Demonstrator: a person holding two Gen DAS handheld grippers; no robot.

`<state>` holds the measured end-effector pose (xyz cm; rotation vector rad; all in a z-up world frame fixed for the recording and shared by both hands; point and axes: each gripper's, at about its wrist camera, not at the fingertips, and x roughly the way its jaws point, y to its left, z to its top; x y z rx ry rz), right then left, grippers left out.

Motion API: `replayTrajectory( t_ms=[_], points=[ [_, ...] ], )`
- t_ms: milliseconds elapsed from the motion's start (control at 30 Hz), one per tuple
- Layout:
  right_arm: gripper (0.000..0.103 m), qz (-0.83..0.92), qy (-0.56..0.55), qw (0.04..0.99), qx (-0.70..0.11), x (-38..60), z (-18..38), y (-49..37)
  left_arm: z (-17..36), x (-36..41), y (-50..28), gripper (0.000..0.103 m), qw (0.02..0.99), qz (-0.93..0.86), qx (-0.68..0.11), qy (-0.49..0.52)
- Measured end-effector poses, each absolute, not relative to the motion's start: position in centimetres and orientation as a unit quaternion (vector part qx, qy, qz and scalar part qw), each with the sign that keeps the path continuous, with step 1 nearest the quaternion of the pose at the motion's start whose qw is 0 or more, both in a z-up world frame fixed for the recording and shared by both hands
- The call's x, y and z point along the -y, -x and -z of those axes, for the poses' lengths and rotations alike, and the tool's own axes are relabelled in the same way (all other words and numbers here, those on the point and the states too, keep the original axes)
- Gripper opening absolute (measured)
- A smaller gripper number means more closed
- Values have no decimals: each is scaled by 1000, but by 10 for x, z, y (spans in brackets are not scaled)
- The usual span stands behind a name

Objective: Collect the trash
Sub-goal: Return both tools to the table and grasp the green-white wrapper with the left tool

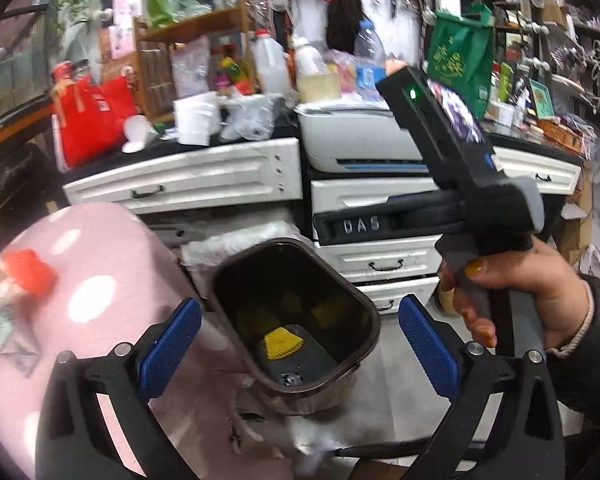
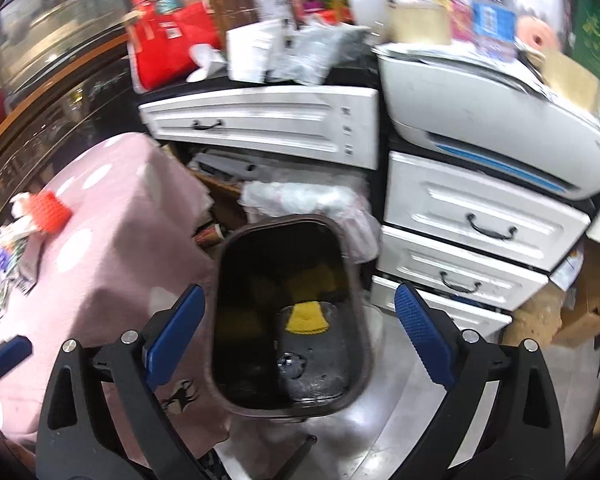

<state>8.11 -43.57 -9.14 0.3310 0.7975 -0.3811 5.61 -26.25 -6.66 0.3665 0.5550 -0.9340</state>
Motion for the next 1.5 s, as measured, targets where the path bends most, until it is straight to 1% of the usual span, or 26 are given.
replayTrajectory(
  t_ms=[167,300,533,733,900,1067,1300,1500],
  points=[
    [94,132,-137,904,-383,396,76,-98,50,224,-63,97,860,415,-251,-161],
    [95,87,-121,911,-385,365,67,-111,46,195,-71,97,875,379,-252,-164],
    [95,21,-91,917,-388,311,59,-130,40,133,-89,97,901,317,-262,-139],
    [95,-28,-64,918,-391,268,55,-144,47,77,-113,97,915,251,-290,-124],
    [95,-56,-44,916,-394,239,53,-154,55,26,-145,97,924,176,-329,-79],
    [95,-75,-36,915,-395,223,52,-160,58,-13,-167,97,929,118,-346,-51],
    [95,-87,-30,914,-396,210,52,-164,59,-42,-203,97,927,66,-363,-62],
    [95,-96,-27,916,-389,203,45,-171,72,-49,-244,97,912,56,-401,-57]
  ],
)
